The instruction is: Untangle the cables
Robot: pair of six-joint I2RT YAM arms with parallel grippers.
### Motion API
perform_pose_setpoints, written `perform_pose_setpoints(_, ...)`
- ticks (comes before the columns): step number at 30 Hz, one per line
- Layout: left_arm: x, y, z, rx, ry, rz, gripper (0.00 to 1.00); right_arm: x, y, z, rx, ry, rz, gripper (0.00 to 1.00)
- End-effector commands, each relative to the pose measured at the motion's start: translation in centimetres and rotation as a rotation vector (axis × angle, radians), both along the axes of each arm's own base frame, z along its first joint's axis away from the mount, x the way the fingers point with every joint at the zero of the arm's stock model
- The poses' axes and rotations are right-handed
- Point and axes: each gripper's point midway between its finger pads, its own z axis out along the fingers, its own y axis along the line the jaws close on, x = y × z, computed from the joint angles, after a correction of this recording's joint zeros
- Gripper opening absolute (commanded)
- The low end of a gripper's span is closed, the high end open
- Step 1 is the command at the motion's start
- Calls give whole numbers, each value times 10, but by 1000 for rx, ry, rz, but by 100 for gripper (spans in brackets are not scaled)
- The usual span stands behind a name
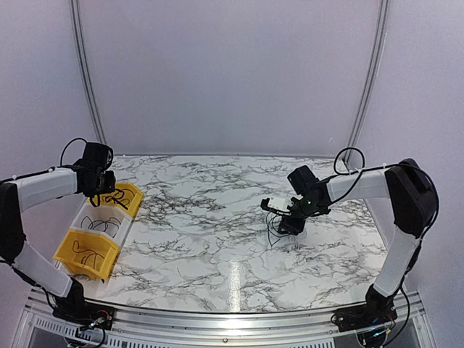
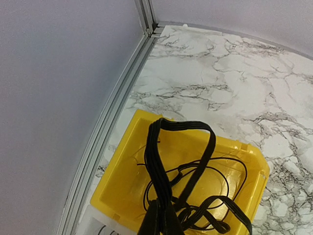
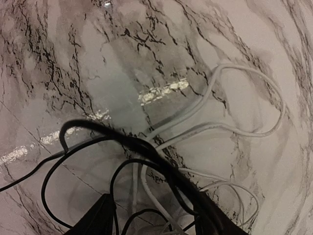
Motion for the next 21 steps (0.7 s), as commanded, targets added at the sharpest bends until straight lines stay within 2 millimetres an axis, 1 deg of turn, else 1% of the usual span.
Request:
perform_pose_setpoints(1,3,0,-7,-6,71,15,0,-17,-1,-24,-68,64,32,56)
perform_pose_setpoints(4,4,-1,-18,-2,126,12,0,-19,1,-26,-72,65,41,56)
perform_pose_setpoints(7,3,2,-17,10,133,20,0,-21,3,-28,-77,68,48,56)
perform_pose_setpoints(8,3,3,-17,18,135,25,3,-21,3,-28,-79,67,51,56)
perform_pose_setpoints(9,2,5,-16,26,136,33,16,-22,4,-28,-80,69,54,56)
perform_pose_setpoints(10,1,7,-16,31,139,42,25,-23,5,-28,-80,69,55,56)
perform_pose_setpoints(12,1,11,-14,31,139,52,30,-24,6,-28,-79,68,59,56)
perform_pose_setpoints(15,2,13,-5,30,115,66,37,-23,8,-25,-75,61,60,56)
perform_pose_setpoints(17,2,16,5,37,88,76,39,-22,9,-20,-65,53,56,56)
perform_pose_setpoints(19,3,16,17,36,53,77,41,-20,12,-10,-45,37,47,56)
perform_pose_setpoints(21,5,10,31,9,3,47,41,-17,16,8,-10,13,38,56)
